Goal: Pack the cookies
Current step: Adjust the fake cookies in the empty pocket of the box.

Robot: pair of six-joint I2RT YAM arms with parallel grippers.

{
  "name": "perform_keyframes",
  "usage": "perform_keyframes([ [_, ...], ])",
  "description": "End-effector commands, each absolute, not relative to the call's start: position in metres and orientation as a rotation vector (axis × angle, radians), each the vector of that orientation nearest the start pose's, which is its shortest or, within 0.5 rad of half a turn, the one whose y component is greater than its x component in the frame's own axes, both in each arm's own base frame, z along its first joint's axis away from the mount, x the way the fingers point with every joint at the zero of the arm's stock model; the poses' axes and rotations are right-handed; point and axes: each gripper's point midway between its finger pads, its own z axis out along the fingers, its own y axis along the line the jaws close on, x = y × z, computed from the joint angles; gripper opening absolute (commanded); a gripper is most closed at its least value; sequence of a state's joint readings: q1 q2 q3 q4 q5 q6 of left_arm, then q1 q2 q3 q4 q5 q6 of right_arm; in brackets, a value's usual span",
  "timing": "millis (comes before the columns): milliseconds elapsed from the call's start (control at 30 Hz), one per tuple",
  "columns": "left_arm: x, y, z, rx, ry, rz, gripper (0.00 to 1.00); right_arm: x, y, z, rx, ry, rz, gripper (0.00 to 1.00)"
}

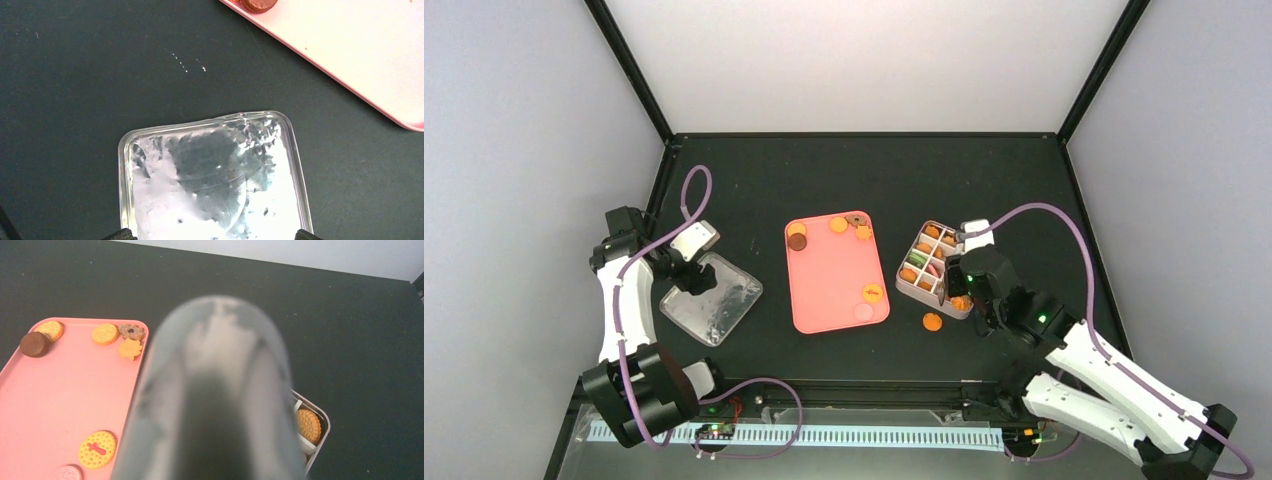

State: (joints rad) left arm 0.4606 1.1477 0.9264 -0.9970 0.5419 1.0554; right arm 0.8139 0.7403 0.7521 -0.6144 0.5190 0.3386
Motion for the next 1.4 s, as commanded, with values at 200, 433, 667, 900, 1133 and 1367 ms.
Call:
perform_keyframes([
  [200,0.256,0.027,0.159,0.869,2.353,-0.188,0.84,0.244,0.120,0.228,-0.193,2.066,0.040,0.38],
  [433,0.257,0.028,0.160,0.866,2.352,-0.180,0.84,0.251,0.116,0.235,-0.188,2.032,-0.030,0.37],
  [667,0.258,0.030,0.160,0.860,2.356,-0.170,0.84,0.257,0.111,0.238,-0.187,2.016,-0.104,0.32],
  [900,0.258,0.032,0.157,0.858,2.369,-0.159,0.85,0.256,0.110,0.242,-0.189,2.008,-0.108,0.30],
  [1133,0.258,0.034,0.156,0.855,2.374,-0.152,0.84,0.255,0.110,0.253,-0.191,1.984,-0.078,0.19],
  [1367,0.257,0.034,0.156,0.853,2.379,-0.144,0.84,0.254,0.111,0.249,-0.196,2.001,-0.079,0.12],
])
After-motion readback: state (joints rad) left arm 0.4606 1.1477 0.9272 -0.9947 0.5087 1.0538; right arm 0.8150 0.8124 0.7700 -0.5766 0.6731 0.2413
